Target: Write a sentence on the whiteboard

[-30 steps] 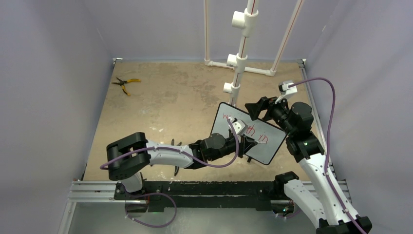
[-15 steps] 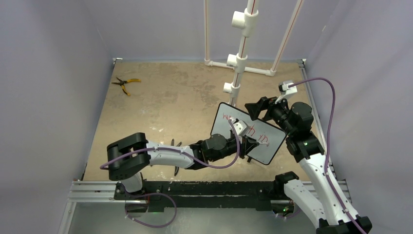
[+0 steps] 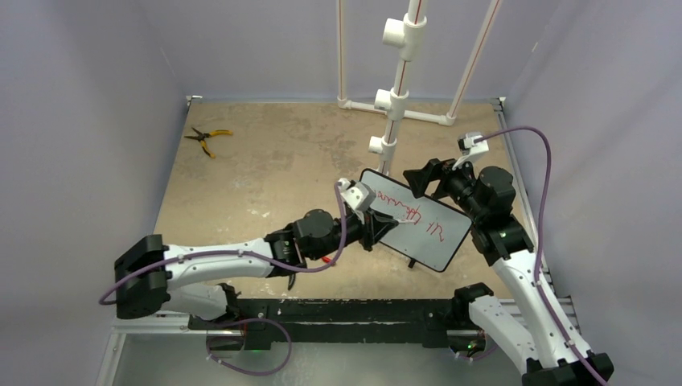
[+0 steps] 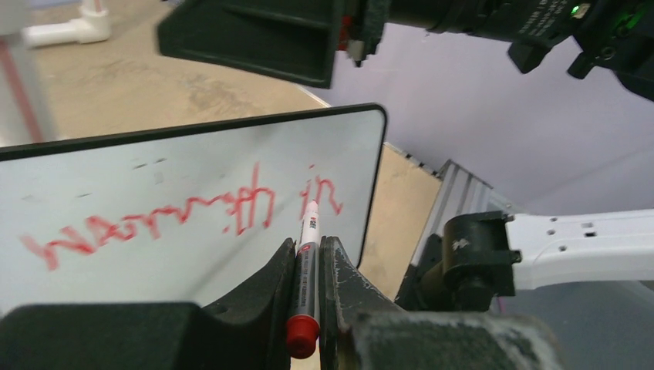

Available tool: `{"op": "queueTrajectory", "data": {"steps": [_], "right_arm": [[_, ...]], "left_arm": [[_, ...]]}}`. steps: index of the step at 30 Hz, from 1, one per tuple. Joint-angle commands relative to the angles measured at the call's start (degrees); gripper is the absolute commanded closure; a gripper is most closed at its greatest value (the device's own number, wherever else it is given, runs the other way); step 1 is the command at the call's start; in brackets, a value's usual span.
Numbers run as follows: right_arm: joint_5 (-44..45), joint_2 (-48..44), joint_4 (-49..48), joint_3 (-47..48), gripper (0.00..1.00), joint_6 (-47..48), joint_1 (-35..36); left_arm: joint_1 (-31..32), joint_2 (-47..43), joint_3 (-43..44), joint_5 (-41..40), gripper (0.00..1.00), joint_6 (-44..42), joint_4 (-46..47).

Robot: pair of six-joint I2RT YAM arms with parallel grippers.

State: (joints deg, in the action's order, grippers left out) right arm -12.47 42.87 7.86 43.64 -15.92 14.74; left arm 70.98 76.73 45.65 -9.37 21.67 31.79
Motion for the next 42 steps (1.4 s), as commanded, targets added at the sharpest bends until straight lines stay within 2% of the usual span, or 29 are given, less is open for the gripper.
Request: {"op": "queueTrajectory", "data": {"steps": [1, 7, 12, 29, 42], "right_arm": [[-0.51, 1.89, -2.5, 0.44, 0.06, 1.01, 0.27], [-2.32, 3.64, -2.51, 0.73, 0.06, 1.4, 0.24], [-3.3, 4.27, -2.18, 1.09, 0.06, 1.59, 0.25], [-3.22, 4.41, -2.5, 0.67, 0.06, 1.49, 0.29], [-3.09, 4.72, -2.67, 0.57, 0.06, 1.42, 0.28]], "left_arm": [[-3.7, -8.34, -1.06, 1.48, 1.0, -2.11, -14.13], [-11.27, -15.66, -3.86, 6.34, 1.0, -3.78, -22.96], [-14.82, -15.16, -4.0, 8.96, 1.0, -6.69, -26.55], [-18.6, -10.86, -7.71, 6.5, 1.0, -5.22, -16.12], [-21.12, -8.07, -7.46, 9.1, 1.0, -3.49, -13.2]]}}
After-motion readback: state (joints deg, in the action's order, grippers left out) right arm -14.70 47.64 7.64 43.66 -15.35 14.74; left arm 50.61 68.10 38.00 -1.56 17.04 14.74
